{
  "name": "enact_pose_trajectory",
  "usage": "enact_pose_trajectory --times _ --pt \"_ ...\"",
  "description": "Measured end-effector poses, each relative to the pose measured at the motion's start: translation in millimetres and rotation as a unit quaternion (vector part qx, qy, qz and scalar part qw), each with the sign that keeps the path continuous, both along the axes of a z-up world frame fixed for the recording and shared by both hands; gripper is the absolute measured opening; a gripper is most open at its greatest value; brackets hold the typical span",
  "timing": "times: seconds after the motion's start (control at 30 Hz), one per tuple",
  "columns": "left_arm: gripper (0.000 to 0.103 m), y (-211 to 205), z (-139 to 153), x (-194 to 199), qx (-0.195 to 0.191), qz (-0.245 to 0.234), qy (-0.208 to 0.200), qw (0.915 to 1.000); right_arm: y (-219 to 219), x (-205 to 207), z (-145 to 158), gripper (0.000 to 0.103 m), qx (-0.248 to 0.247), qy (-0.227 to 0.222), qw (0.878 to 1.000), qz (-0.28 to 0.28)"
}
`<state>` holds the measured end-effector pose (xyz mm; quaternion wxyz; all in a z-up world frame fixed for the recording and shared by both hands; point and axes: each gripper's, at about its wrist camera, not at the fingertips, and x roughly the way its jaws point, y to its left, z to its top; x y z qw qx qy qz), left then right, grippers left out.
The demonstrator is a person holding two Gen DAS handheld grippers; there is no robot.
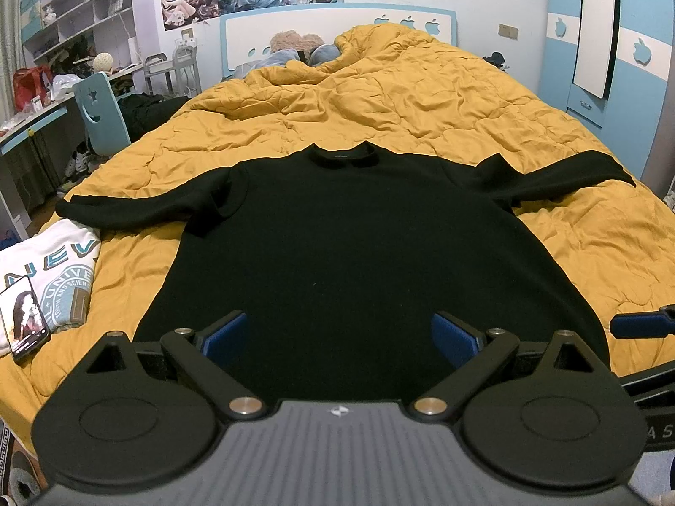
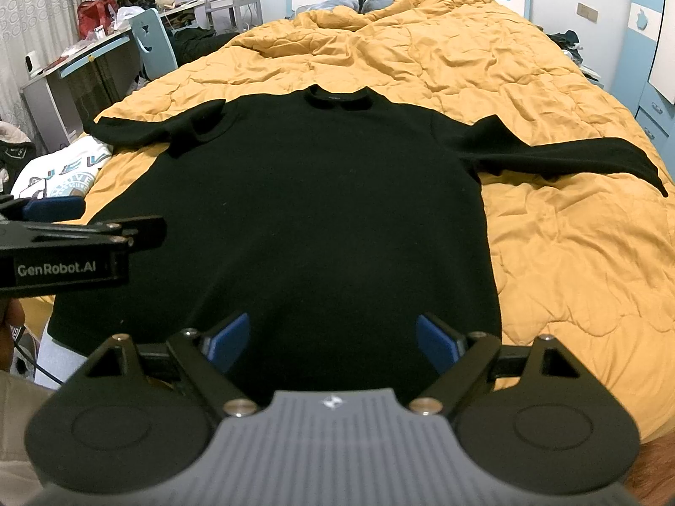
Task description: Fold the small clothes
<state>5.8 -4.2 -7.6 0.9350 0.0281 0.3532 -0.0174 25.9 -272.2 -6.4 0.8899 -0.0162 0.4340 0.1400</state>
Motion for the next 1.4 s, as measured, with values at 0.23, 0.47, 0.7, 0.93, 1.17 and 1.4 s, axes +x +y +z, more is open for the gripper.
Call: enact_pose_trajectory --times 0.23,0.47,0.7,0.93,1.17,1.4 --pt "0.103 0 1 0 0.0 0.0 0.001 1.0 0 0 0 0.082 0.0 0.0 1.0 0.0" --pt "0.103 1 1 0 -0.001 -0.001 0.001 1.0 0 0 0 0.082 0.0 0.0 1.0 0.0" --pt "0.103 0 1 0 0.0 0.0 0.002 1.0 -1 0 0 0.082 0.0 0.001 1.0 0.0" --pt "0.103 -3 -5 1 -0.005 -0.005 0.004 1.0 -2 2 -2 0.082 0.003 0.005 1.0 0.0" --pt "0.103 0 -13 7 -0.011 -0.002 -0.001 0.9999 -8 9 -3 0.082 0.039 -0.022 0.999 0.008" --pt "0.103 30 -1 29 -0.029 0.026 -0.019 0.999 -20 38 3 0.082 0.055 -0.083 0.995 -0.012"
